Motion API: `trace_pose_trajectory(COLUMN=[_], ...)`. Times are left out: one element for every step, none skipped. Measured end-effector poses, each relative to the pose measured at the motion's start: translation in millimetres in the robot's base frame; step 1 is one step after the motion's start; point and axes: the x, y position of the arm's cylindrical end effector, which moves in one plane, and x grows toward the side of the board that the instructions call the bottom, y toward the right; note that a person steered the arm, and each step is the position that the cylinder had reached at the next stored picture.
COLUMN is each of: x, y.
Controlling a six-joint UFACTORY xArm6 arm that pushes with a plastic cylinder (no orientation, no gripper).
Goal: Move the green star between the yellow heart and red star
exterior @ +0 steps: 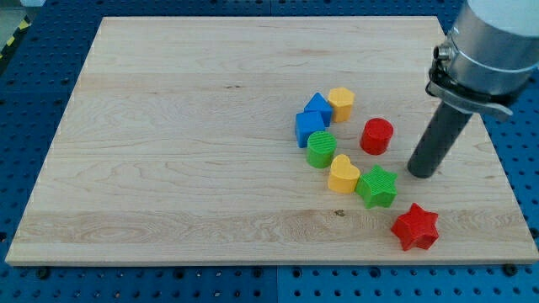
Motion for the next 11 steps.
trace_pose_trajectory(x=[-15,-12,-8,0,6,6,11,14,14,14,14], y=[-12,-25,-26,-29,-31,-52,-60,-61,-58,-58,-49])
